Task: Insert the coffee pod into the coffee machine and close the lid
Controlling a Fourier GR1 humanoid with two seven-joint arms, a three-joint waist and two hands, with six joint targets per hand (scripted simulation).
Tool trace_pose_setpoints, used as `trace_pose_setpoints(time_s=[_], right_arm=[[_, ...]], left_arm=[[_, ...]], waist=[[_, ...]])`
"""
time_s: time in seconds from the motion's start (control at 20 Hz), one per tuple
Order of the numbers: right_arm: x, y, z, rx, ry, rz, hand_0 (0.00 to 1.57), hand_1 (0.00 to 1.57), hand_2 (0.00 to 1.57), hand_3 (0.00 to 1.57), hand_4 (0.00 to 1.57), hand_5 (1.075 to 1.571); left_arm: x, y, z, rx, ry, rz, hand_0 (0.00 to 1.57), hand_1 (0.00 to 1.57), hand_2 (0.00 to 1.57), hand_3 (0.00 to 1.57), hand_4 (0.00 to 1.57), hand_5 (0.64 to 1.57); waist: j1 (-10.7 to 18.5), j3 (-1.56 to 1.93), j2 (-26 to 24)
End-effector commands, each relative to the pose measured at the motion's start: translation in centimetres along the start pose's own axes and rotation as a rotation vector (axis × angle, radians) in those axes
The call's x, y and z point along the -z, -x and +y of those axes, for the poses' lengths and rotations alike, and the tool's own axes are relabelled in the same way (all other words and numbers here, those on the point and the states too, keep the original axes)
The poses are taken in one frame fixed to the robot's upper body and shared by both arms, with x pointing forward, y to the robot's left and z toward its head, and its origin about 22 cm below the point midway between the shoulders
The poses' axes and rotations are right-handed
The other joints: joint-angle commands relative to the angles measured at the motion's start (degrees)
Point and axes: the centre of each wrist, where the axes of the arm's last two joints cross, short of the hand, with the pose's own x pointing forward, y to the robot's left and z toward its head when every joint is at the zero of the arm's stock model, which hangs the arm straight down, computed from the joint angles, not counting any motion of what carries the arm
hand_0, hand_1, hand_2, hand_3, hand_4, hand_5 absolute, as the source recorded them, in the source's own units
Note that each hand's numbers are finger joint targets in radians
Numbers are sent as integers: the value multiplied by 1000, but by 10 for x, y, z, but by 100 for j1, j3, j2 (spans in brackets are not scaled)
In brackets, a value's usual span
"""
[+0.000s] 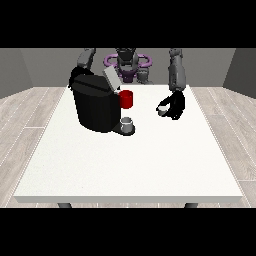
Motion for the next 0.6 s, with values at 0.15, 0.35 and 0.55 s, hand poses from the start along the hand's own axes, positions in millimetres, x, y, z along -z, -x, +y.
trace_pose_setpoints(time_s=[0.15,0.35,0.55], right_arm=[[-8,14,-13,14,9,2,0,0,0,0,430,1571],[-11,35,-8,13,43,160,0,0,0,0,438,1571],[-6,35,-5,-6,25,106,0,0,0,0,490,1571]], left_arm=[[11,-8,15,-22,32,-69,1424,1424,1457,1423,564,1571],[30,-52,22,-21,111,-140,1400,1400,1423,1364,595,1571],[39,-71,37,-19,98,-193,1289,1289,1362,1337,557,1571]], waist=[[-50,-19,-39],[195,-14,-763],[190,-17,-565]])
